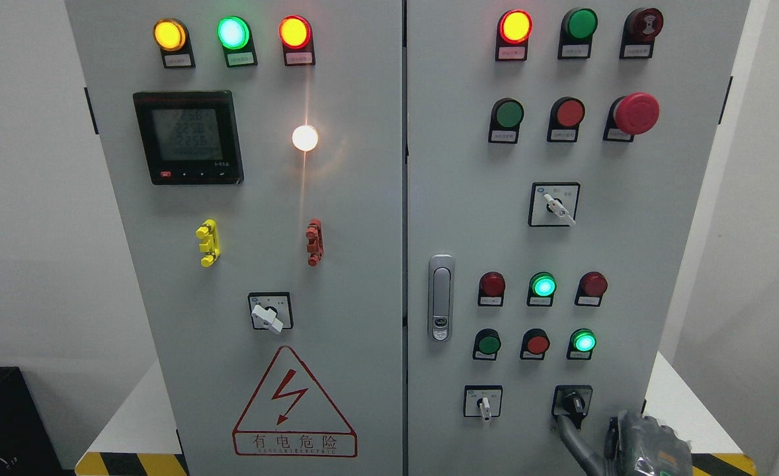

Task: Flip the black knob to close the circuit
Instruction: 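Twist the black knob with the right hand fingers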

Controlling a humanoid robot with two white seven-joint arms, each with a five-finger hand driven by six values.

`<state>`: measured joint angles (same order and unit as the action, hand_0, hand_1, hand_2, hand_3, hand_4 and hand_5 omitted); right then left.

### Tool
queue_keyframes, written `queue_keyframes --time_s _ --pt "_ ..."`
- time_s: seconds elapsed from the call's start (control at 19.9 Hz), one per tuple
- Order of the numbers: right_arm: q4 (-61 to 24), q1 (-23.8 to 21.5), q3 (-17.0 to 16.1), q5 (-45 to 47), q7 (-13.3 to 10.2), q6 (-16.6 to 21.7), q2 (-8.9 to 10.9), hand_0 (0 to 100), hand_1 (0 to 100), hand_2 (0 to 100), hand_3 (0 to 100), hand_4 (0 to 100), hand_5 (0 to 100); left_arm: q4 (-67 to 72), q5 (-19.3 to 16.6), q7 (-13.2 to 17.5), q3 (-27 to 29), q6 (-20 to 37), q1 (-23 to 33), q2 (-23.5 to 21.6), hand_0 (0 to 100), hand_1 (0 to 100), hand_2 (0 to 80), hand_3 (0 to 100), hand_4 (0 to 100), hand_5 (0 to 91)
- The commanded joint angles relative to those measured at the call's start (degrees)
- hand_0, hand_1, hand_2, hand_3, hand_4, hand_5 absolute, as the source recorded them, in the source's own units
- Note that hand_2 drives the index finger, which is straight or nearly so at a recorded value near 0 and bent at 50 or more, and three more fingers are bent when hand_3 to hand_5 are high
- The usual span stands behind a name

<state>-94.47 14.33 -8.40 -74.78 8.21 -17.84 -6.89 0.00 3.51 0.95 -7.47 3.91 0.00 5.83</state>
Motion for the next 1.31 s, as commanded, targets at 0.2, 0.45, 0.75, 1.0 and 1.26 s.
queue_keyframes --time_s 0.2,0.45,0.75,1.0,1.26 --pt "-0.2 0.0 -3.7 0.3 0.1 -0.2 0.03 0 0 88 100 92 99 -1.3 0.0 0.0 0.0 0.0 1.2 0.0 12 56 0.0 0 0 0.0" --pt "-0.2 0.1 -3.7 0.5 0.1 -0.2 0.03 0 0 88 100 92 99 -1.3 0.0 0.0 0.0 0.0 1.2 0.0 12 56 0.0 0 0 0.0" --pt "-0.2 0.1 -3.7 1.0 0.1 -0.2 0.03 0 0 88 100 92 99 -1.3 0.0 0.0 0.0 0.0 1.2 0.0 12 56 0.0 0 0 0.0" --pt "-0.8 0.3 -3.6 1.2 0.1 -0.2 0.03 0 0 88 100 92 99 -1.3 0.0 0.0 0.0 0.0 1.2 0.1 12 56 0.0 0 0 0.0" --pt "-0.8 1.0 -3.5 1.9 0.1 -0.2 0.03 0 0 88 100 92 99 -1.3 0.0 0.0 0.0 0.0 1.2 0.0 12 56 0.0 0 0 0.0"
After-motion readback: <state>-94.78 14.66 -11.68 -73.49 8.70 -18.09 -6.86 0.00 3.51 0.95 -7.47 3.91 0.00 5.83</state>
